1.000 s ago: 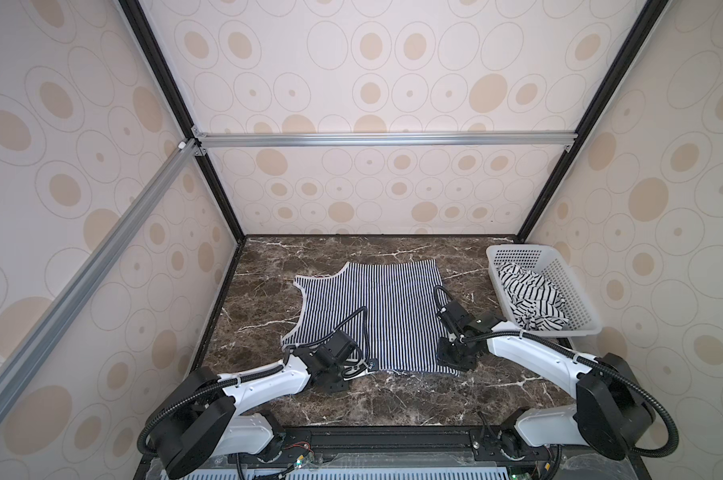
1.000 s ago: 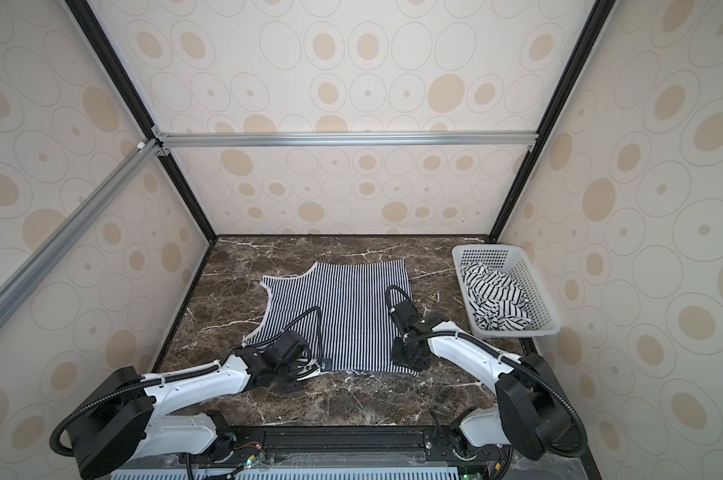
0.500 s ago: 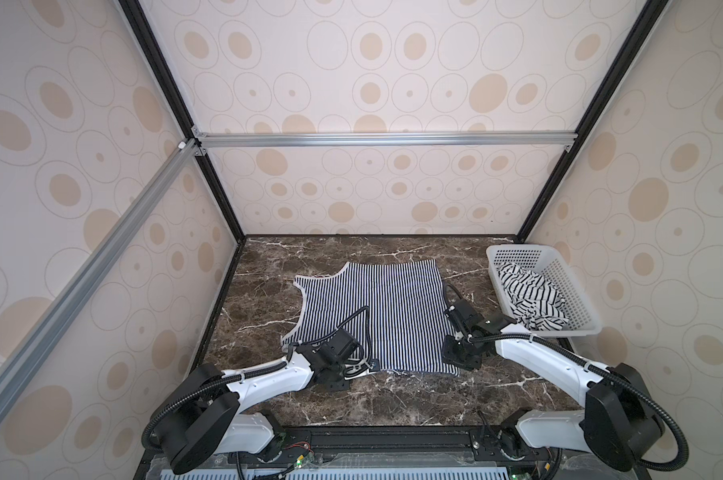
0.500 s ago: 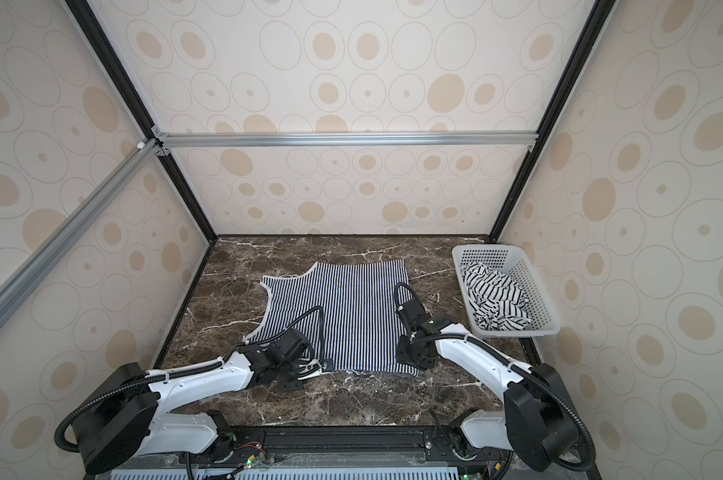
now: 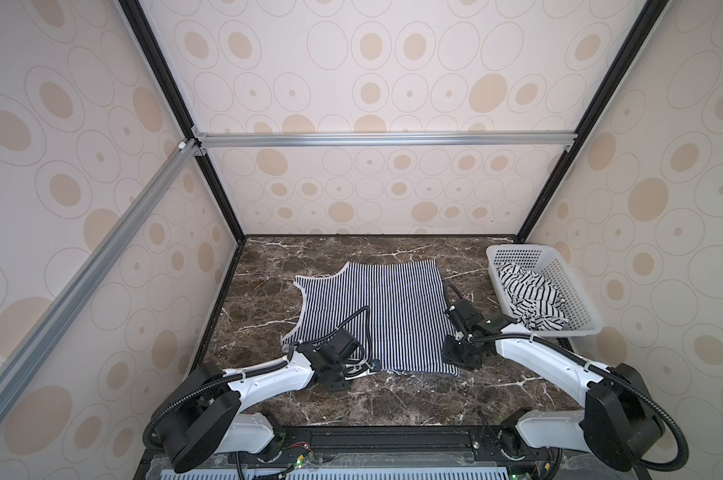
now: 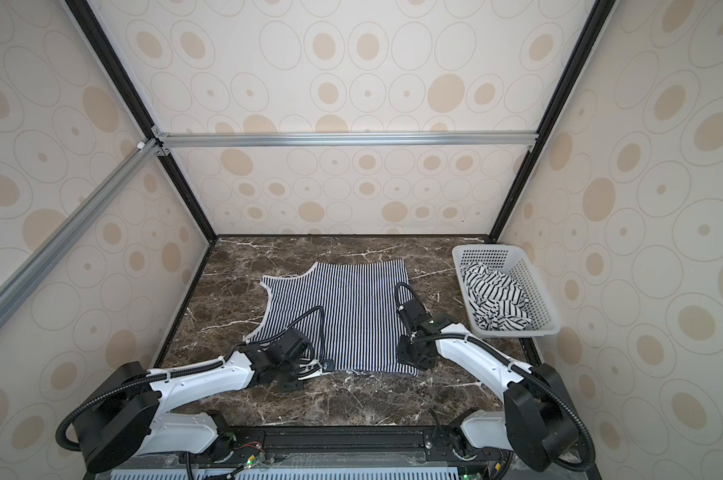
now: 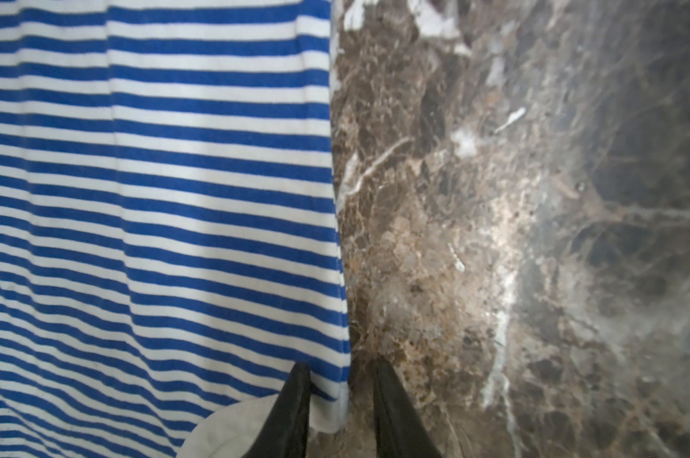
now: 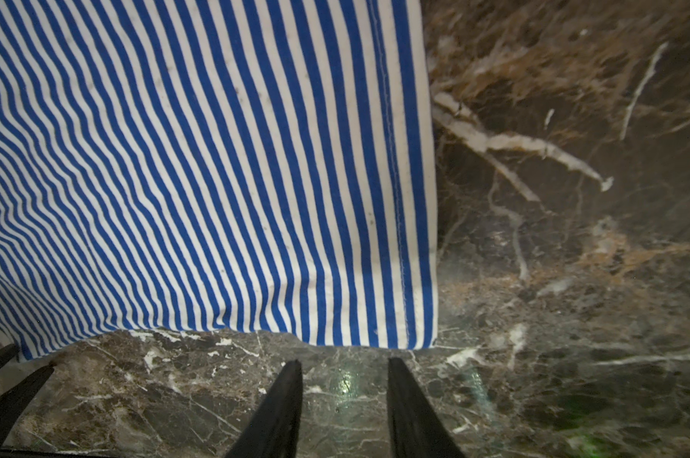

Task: Fold and stack tank tops
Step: Fold the tank top at the center of the table.

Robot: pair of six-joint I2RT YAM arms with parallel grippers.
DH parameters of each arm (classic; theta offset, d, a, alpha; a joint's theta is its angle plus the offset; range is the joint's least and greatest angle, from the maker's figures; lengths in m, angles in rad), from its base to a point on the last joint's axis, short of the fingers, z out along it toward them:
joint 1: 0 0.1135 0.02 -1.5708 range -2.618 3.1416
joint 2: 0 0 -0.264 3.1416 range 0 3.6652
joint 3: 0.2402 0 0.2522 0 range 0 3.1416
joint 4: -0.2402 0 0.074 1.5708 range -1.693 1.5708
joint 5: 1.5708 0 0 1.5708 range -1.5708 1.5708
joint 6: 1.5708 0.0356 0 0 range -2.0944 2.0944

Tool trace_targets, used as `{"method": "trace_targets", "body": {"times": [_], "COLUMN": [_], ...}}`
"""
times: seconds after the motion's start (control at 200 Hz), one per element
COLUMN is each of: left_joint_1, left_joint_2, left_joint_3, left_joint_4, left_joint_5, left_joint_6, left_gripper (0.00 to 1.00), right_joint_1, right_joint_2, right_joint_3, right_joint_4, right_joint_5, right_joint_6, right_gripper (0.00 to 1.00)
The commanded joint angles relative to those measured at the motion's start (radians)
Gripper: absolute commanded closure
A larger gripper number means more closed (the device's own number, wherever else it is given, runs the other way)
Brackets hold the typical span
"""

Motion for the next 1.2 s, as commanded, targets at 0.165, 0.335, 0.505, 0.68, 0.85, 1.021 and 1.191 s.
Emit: {"method": "trace_targets", "body": {"times": [0.165,0.335,0.505,0.68,0.85,1.021,1.191], "left_joint_1": [-0.006,-0.006,-0.003,0.006,0.012,0.022,0.027], "left_joint_2": [0.051,0.045,0.032,0.034,0.018,0.019,0.042], "left_joint_3": [-0.043,-0.027,-0.029,-0.031,-0.033,-0.038,-0.038], "left_joint_4": [-0.053,-0.095,-0.12,-0.13,-0.137,-0.146,-0.124], "left_joint_5": [-0.033,-0.02,-0.039,-0.062,-0.066,-0.069,-0.067], "left_joint_6": [0.046,0.061,0.078,0.079,0.081,0.091,0.098], "left_gripper": [0.71,0.72,0.71,0.7,0.69,0.68,0.68], "right_joint_1": [-0.007,-0.01,-0.011,-0.011,-0.011,-0.011,-0.012], "right_joint_2": [-0.034,-0.034,-0.026,-0.017,-0.01,-0.009,-0.008], "right_joint_3": [-0.018,-0.015,-0.018,-0.019,-0.016,-0.017,-0.015], "right_joint_4": [-0.038,-0.04,-0.028,-0.016,-0.013,-0.011,-0.008], "right_joint_5": [0.006,0.008,0.002,-0.006,-0.008,-0.009,-0.007], "right_joint_6": [0.007,0.006,0.007,0.008,0.006,0.005,0.008], "right_gripper": [0.62,0.62,0.62,0.62,0.62,0.62,0.62]}}
